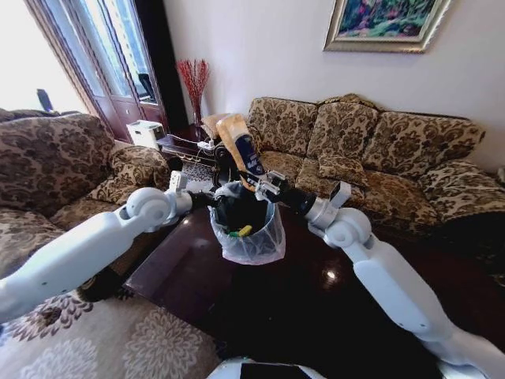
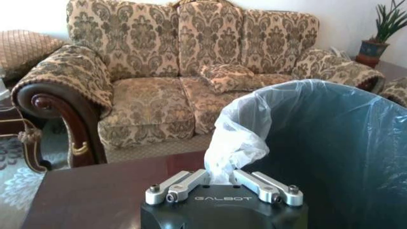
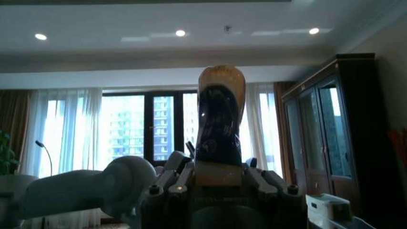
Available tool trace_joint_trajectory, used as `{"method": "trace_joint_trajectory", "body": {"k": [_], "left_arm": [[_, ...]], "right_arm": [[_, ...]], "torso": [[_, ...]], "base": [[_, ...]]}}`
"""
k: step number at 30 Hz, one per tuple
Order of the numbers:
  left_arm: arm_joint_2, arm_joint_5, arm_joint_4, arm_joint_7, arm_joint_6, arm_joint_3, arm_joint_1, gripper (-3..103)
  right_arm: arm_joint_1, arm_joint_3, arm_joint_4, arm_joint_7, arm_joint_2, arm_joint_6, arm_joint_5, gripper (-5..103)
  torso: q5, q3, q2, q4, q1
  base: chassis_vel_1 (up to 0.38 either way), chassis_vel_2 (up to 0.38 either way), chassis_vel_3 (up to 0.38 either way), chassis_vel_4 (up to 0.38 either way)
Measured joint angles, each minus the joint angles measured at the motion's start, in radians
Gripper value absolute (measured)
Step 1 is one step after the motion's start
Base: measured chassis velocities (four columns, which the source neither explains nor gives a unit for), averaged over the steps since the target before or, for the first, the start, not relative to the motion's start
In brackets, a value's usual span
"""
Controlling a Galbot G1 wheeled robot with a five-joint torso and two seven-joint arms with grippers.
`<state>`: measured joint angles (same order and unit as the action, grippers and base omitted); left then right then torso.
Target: Move to the front of the table and place the trash on the table into the trash bin.
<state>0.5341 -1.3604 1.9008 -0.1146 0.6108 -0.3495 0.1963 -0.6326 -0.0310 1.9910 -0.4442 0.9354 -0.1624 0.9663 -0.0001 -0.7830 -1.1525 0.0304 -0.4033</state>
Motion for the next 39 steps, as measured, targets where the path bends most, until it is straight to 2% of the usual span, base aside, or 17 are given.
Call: {"method": "trace_joint_trajectory", "body": {"k": [9, 10, 13, 14, 15, 16, 18, 19, 22, 23, 24, 25, 29, 32, 33, 37, 39], "left_arm": [[0.007, -0.012, -0.022, 0.014, 0.0, -0.033, -0.033, 2], [0.006, -0.012, -0.022, 0.014, 0.0, -0.033, -0.033, 2], [0.006, -0.012, -0.02, 0.014, 0.0, -0.027, -0.03, 2], [0.003, -0.011, -0.015, 0.014, 0.0, -0.017, -0.02, 2], [0.001, -0.011, -0.012, 0.014, 0.0, -0.011, -0.013, 2], [-0.001, -0.011, -0.01, 0.014, 0.0, -0.007, -0.009, 2], [-0.004, -0.011, -0.006, 0.014, 0.0, 0.007, 0.003, 2], [-0.005, -0.01, -0.004, 0.015, 0.0, 0.017, 0.011, 2], [-0.01, -0.01, 0.002, 0.016, 0.0, 0.034, 0.026, 2], [-0.015, -0.01, 0.009, 0.019, 0.0, 0.047, 0.039, 2], [-0.015, -0.01, 0.009, 0.019, 0.0, 0.047, 0.039, 2], [-0.02, -0.01, 0.014, 0.022, 0.0, 0.064, 0.053, 2], [-0.024, -0.008, 0.026, 0.023, 0.0, 0.115, 0.094, 2], [-0.053, 0.007, 0.051, 0.027, -0.015, 0.249, 0.227, 2], [-0.053, 0.007, 0.051, 0.027, -0.015, 0.249, 0.227, 2], [-0.132, 0.075, 0.097, 0.041, -0.052, 0.407, 0.389, 2], [-0.129, 0.084, 0.101, 0.037, -0.057, 0.431, 0.395, 2]], "right_arm": [[-0.006, 0.052, -0.085, 0.007, 0.026, 0.056, -0.178, 30], [-0.008, 0.061, -0.094, 0.015, 0.032, 0.071, -0.211, 40], [-0.01, 0.071, -0.098, 0.03, 0.039, 0.084, -0.25, 40], [-0.013, 0.079, -0.099, 0.043, 0.043, 0.09, -0.273, 51], [-0.014, 0.082, -0.099, 0.049, 0.045, 0.092, -0.282, 51], [-0.014, 0.083, -0.099, 0.051, 0.045, 0.093, -0.285, 61], [-0.013, 0.083, -0.099, 0.055, 0.047, 0.093, -0.289, 61], [-0.012, 0.082, -0.099, 0.059, 0.047, 0.093, -0.289, 73], [-0.008, 0.081, -0.098, 0.066, 0.048, 0.093, -0.288, 73], [-0.005, 0.077, -0.098, 0.07, 0.046, 0.093, -0.287, 83], [-0.005, 0.077, -0.098, 0.07, 0.046, 0.093, -0.287, 83], [-0.004, 0.075, -0.098, 0.074, 0.041, 0.091, -0.285, 94], [-0.008, 0.06, -0.081, 0.104, 0.038, 0.091, -0.27, 99], [-0.047, -0.004, -0.005, 0.238, 0.026, 0.057, -0.231, 100], [-0.047, -0.004, -0.005, 0.238, 0.026, 0.057, -0.231, 100], [-0.163, -0.143, 0.109, 0.474, -0.007, -0.057, -0.192, 100], [-0.219, -0.204, 0.141, 0.511, -0.011, -0.086, -0.191, 100]], "torso": [[0.0001, 0.0, 0.0, -0.0001, 0.0], [0.0002, 0.0, 0.0, 0.0001, 0.0], [0.0, 0.0, 0.0, 0.0002, 0.0], [0.0001, 0.0, 0.0, 0.0002, 0.0], [0.0001, 0.0, 0.0, 0.0001, 0.0], [0.0, 0.0, 0.0, 0.0001, 0.0], [0.0, 0.0, 0.0, 0.0, 0.0], [0.0001, 0.0, 0.0, -0.0001, 0.0], [0.0001, 0.0, 0.0, -0.0001, 0.0], [0.0, 0.0, 0.0, 0.0, 0.0], [0.0, 0.0, 0.0, 0.0, 0.0], [0.0, 0.0, 0.0, 0.0001, 0.0], [0.0003, 0.0, 0.0, -0.0001, 0.0], [0.0, 0.0, 0.0, -0.0005, 0.0], [0.0, 0.0, 0.0, -0.0005, 0.0], [0.0002, 0.0, 0.0, 0.001, 0.0], [0.0011, 0.0, 0.0, 0.0013, 0.0]], "base": [[0.0, 0.0, 0.0, 0.0], [0.0, 0.0, 0.0, 0.0], [0.0, 0.0, 0.0, 0.0], [0.0, 0.0, 0.0, 0.0], [0.0, 0.0, 0.0, 0.0], [0.0, 0.0, 0.0, 0.0], [0.0, 0.0, 0.0, 0.0], [0.0, 0.0, 0.0, 0.0], [0.0, 0.0, 0.0, 0.0], [0.0, 0.0, 0.0, 0.0], [0.0, 0.0, 0.0, 0.0], [0.0, 0.0, 0.0, 0.0], [0.0, 0.0, 0.0, 0.0], [0.0, 0.0, 0.0, 0.0], [0.0, 0.0, 0.0, 0.0], [0.0, 0.0, 0.0, 0.0], [0.0, 0.0, 0.0, 0.0]]}}
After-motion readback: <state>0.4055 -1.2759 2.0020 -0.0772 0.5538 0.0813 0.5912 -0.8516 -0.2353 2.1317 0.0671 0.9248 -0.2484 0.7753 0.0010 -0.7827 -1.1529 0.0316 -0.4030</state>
